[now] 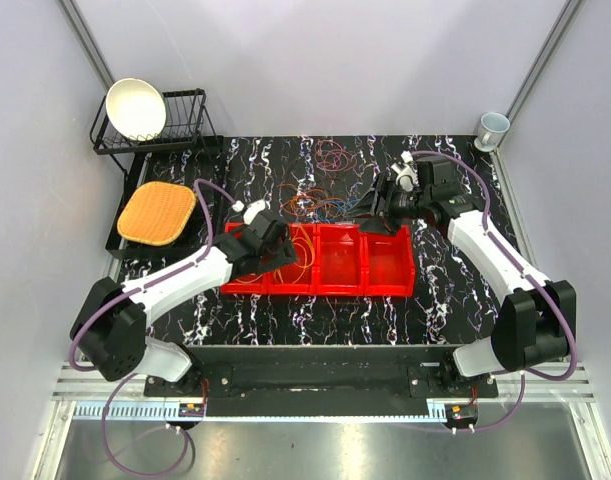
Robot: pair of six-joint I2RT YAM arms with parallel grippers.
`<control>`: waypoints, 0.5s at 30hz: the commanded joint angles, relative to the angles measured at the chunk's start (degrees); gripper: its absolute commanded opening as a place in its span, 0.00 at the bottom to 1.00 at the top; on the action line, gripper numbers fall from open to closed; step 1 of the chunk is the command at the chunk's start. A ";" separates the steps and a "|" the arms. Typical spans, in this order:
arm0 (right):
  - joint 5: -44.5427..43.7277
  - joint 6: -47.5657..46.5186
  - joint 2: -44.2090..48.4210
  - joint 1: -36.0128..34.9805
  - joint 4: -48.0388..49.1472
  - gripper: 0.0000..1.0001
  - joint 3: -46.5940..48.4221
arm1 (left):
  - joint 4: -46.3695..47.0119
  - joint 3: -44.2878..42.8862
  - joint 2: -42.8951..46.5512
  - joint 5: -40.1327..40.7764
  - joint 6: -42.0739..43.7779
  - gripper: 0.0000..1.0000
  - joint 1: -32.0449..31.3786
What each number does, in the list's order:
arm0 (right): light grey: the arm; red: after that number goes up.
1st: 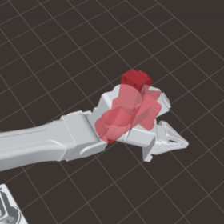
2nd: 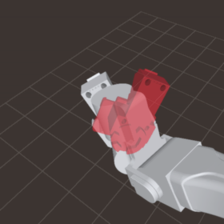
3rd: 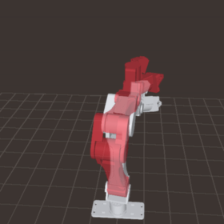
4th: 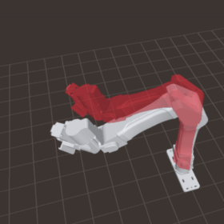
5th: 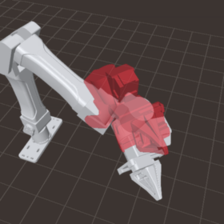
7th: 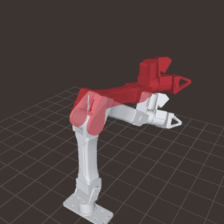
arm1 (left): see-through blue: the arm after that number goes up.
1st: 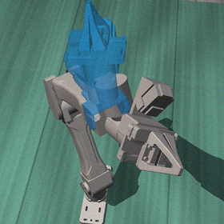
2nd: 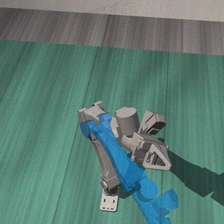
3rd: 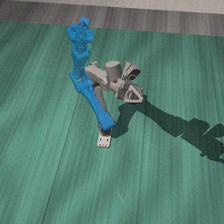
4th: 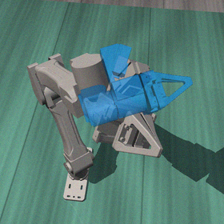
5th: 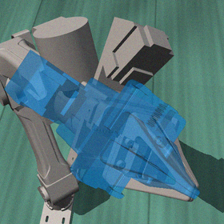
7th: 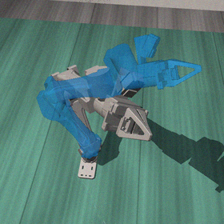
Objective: Untangle the cables
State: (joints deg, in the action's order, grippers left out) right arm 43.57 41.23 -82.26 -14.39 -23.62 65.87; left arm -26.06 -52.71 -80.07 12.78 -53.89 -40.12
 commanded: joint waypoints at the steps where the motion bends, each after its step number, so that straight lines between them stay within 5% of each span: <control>1: -1.21 0.86 -0.01 -1.34 2.35 0.71 0.40 | -0.21 -3.71 1.93 1.63 1.15 0.74 -0.66; 15: -3.22 -0.53 1.57 -1.60 1.03 0.71 -0.12 | -7.42 -14.70 -0.09 6.12 5.10 0.72 -5.23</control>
State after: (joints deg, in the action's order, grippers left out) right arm 42.46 41.91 -82.37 -15.40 -23.40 65.84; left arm -32.64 -63.57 -79.77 16.60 -51.20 -44.86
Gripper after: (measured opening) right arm 0.717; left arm 0.728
